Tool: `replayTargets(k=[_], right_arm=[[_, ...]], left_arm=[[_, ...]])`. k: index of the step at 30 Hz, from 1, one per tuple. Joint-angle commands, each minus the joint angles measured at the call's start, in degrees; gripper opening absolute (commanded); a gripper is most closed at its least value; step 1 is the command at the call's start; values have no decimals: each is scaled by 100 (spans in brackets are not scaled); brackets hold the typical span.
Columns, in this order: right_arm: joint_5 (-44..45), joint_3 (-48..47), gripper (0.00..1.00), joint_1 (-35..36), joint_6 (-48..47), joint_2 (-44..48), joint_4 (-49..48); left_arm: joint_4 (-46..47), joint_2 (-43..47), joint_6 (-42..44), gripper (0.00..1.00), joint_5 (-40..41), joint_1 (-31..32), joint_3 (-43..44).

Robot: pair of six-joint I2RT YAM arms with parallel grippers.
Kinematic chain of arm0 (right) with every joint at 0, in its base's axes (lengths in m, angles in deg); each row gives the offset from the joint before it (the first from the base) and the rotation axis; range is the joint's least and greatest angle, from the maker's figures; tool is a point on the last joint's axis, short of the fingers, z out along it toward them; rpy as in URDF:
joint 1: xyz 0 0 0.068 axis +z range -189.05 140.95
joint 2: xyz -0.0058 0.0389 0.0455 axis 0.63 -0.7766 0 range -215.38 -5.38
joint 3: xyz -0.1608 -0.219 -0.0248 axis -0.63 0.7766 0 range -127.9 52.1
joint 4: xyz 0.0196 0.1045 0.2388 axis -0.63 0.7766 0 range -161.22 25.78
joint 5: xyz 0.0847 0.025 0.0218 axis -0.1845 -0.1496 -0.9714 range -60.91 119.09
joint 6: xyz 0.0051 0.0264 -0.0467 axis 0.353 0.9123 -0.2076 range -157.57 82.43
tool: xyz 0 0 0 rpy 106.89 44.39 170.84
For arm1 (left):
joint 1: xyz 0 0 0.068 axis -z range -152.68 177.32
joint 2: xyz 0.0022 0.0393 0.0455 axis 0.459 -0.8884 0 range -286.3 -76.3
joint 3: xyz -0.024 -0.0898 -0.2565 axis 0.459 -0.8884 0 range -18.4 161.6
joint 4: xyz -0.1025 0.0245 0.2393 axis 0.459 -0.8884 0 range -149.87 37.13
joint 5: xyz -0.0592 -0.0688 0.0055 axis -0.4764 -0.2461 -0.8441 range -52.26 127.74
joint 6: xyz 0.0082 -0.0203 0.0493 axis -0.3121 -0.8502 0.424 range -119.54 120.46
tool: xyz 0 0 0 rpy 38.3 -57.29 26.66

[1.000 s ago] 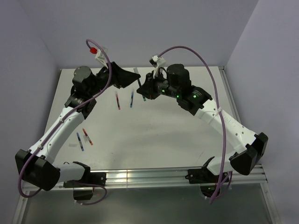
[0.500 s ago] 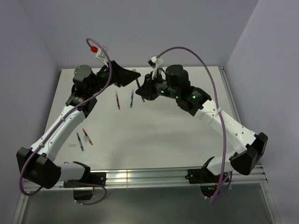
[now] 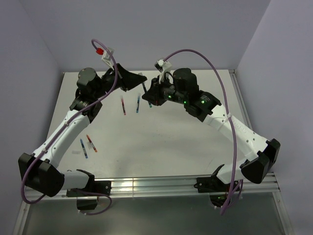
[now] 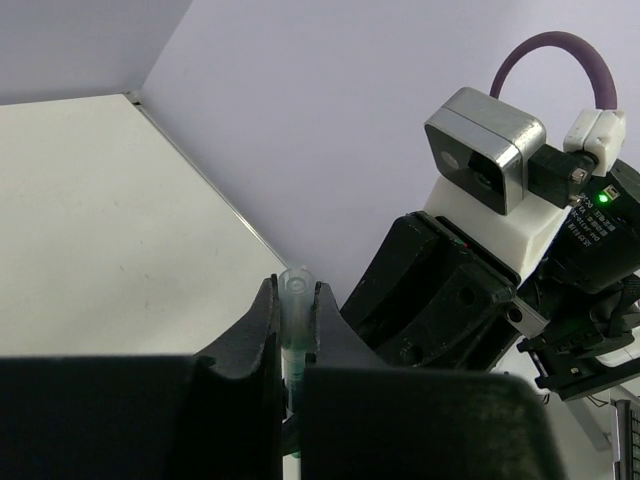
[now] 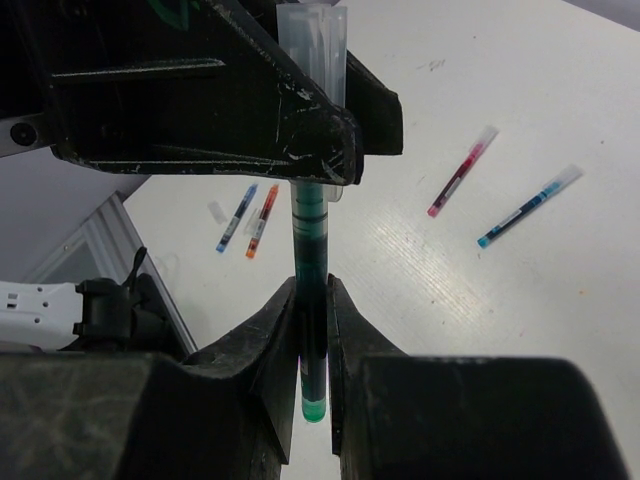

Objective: Insert the pens into the pen caps
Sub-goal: Press the pen cap onto the pen.

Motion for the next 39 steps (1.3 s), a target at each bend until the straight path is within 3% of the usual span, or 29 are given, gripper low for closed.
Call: replayTargets(k=[1, 5, 13, 24, 27, 30, 39], right_arm=[[8, -103, 0, 48, -84, 56, -173], [-124, -120, 0, 48, -84, 56, -182], [-89, -67, 23, 48, -75, 100, -200], [16, -15, 30, 48, -93, 117, -208], [16, -6, 36, 48, -101, 117, -235], [25, 3, 48, 39, -101, 135, -217], [-10, 91, 57, 39, -57, 152, -252]], left_arm=[[279, 3, -9, 0, -176, -20, 231], [437, 65, -71, 0, -185, -28, 117], [358, 162, 35, 0, -89, -28, 99], [376, 214, 61, 0, -115, -46, 38], [376, 214, 70, 0, -106, -46, 20], [393, 206, 61, 0, -115, -46, 12], [429, 214, 43, 0, -124, -72, -6]])
